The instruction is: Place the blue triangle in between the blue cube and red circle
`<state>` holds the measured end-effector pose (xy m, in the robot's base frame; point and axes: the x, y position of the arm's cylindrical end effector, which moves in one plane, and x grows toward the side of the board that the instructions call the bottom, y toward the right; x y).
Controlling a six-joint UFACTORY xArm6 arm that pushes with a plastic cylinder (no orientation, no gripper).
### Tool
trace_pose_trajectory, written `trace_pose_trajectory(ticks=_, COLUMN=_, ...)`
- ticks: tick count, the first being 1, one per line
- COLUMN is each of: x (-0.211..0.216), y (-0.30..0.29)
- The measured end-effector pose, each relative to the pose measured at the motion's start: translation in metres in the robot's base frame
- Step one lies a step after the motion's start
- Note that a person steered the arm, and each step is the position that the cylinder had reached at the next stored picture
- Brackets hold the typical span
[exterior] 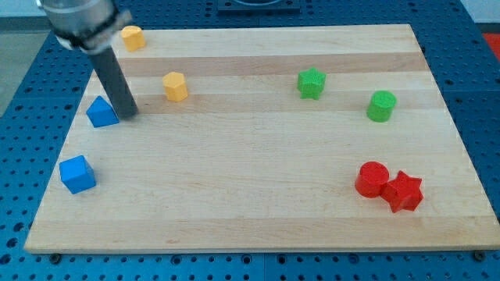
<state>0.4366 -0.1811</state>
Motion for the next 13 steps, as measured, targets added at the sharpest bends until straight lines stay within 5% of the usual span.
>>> trace_pose_trajectory(ticks=2, x=-0.113, y=0.022)
trace_pose_trajectory(ticks=3, x=-0.074, y=0.007)
trace_pose_trajectory(ticks=4, x=-0.073, y=0.053)
trace_pose_trajectory(ticks=5, x=-0.118, y=0.075)
trace_pose_trajectory(ticks=6, x=-0.185, y=0.004)
trace_pose_trajectory(ticks=9, x=-0.125, y=0.038)
trace_pose_trajectory(ticks=12, x=-0.124, y=-0.09)
trace_pose_trajectory(ticks=13, x=-0.111, y=-0.091)
